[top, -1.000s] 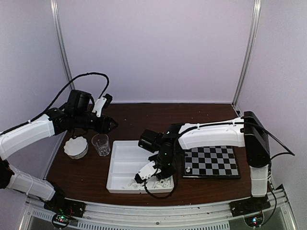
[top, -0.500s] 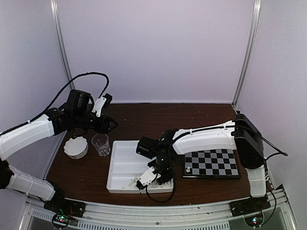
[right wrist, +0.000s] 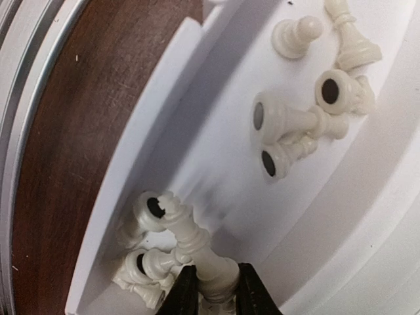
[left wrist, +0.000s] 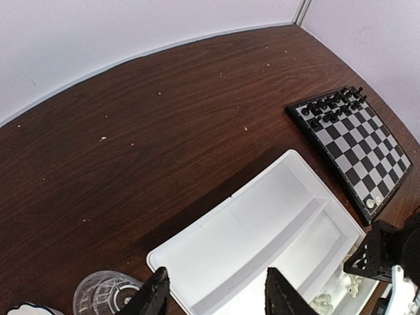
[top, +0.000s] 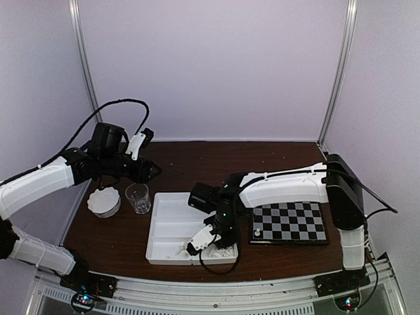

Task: Set up the chess pieces on the board
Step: Pick up the chess pile from the storage box.

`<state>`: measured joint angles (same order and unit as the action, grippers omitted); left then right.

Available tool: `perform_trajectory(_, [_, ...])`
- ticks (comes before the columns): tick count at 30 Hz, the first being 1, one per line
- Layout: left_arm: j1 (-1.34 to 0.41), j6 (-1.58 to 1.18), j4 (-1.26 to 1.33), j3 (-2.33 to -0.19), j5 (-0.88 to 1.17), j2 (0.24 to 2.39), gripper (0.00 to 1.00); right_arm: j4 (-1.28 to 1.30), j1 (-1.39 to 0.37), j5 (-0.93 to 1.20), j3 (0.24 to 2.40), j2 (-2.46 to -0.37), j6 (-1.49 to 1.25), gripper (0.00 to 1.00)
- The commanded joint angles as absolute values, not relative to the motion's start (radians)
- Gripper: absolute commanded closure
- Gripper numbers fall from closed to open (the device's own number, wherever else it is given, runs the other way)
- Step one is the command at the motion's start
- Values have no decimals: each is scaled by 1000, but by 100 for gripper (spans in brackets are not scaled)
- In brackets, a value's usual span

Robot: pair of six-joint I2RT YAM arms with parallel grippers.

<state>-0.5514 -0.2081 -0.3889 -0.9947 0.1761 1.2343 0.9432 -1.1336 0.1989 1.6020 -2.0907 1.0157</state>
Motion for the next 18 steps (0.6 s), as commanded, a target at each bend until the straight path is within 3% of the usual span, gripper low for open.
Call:
perform_trajectory(1, [-561, -237, -319, -967, 157, 1196, 50, 955, -1080, 298, 1608, -1956, 937, 84])
perform_trajectory(10, [-809, -385, -39, -687, 41, 1049, 50, 888, -928, 565, 1556, -1810, 700, 85])
perform_trajectory(18, [-1035, -443, 168, -660, -3, 1134, 49, 843, -836, 727, 1489, -1741, 559, 85])
